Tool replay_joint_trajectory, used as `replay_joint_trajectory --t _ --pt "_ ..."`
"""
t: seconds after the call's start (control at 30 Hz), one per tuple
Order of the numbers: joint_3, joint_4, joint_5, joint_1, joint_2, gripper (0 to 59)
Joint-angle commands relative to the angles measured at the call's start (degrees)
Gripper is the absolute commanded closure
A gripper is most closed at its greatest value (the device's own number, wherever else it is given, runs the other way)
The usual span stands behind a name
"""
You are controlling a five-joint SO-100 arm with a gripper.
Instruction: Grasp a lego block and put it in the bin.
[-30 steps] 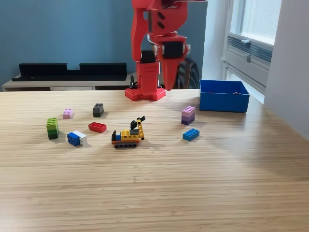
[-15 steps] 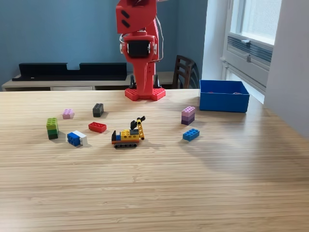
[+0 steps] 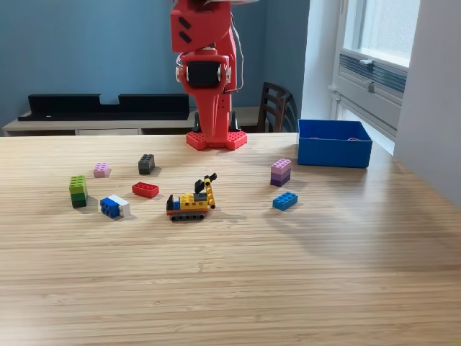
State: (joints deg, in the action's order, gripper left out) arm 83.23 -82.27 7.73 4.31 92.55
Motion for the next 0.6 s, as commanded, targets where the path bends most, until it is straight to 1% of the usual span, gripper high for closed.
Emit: replay_joint_trajectory --t 0.03,0.27,0.47,0.6 --pt "-0.88 1.41 0.44 2.55 0.97 58.5" --pt "1.85 3.08 0.62 7.82 0.97 58.5" --pt "2.9 3.16 3.43 15.91 1.76 58.5" --pt "2.9 6.59 7.21 20.04 1.49 58.5"
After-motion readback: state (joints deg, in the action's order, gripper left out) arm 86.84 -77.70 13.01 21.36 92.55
